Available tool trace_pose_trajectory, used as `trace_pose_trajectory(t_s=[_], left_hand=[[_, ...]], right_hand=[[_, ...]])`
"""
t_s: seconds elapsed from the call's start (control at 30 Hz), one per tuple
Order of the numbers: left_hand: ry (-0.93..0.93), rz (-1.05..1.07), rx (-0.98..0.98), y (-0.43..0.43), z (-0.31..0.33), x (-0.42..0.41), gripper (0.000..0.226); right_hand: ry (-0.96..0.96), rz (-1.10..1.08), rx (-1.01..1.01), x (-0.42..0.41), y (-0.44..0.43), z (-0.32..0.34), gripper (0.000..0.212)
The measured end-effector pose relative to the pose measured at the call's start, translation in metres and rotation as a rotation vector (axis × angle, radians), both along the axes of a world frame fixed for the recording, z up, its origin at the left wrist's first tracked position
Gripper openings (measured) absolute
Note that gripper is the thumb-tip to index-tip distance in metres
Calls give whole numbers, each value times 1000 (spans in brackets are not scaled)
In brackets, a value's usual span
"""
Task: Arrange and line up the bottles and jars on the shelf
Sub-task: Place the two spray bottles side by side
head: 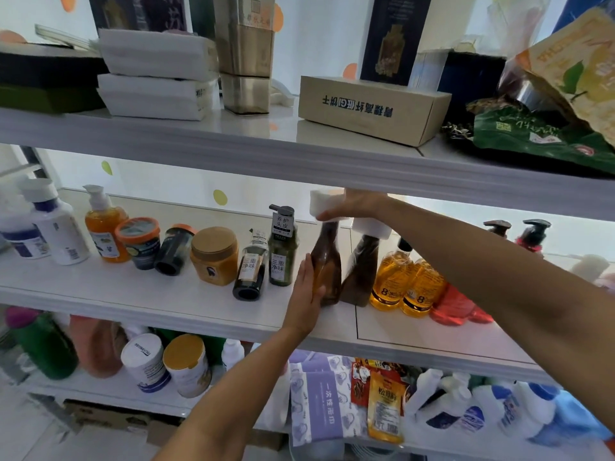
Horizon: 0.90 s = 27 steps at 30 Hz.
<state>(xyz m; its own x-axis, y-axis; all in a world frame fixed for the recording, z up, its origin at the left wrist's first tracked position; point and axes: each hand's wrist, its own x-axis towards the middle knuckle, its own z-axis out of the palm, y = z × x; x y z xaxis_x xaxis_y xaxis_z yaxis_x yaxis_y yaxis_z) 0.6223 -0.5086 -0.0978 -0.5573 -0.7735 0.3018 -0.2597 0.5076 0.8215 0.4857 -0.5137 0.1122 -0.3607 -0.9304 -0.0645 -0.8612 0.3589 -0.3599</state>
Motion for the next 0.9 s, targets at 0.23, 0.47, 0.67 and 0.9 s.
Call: trace_pose_trajectory(t_s=[0.23,0.47,0.67,0.9], left_hand=[[-27,1,84,-12,4,-3,68],[-143,75,167,-17,-9,5,90],[-241,255,86,-12,-16,4,92],[-375,310,-20,-10,-15,-3,61]], right_hand=[[33,63,-12,2,-3,-1,81],[102,170,-50,3,-7,-1,70],[202,372,13,10,-2,-1,70],[258,243,-45,6,-3,-1,60]])
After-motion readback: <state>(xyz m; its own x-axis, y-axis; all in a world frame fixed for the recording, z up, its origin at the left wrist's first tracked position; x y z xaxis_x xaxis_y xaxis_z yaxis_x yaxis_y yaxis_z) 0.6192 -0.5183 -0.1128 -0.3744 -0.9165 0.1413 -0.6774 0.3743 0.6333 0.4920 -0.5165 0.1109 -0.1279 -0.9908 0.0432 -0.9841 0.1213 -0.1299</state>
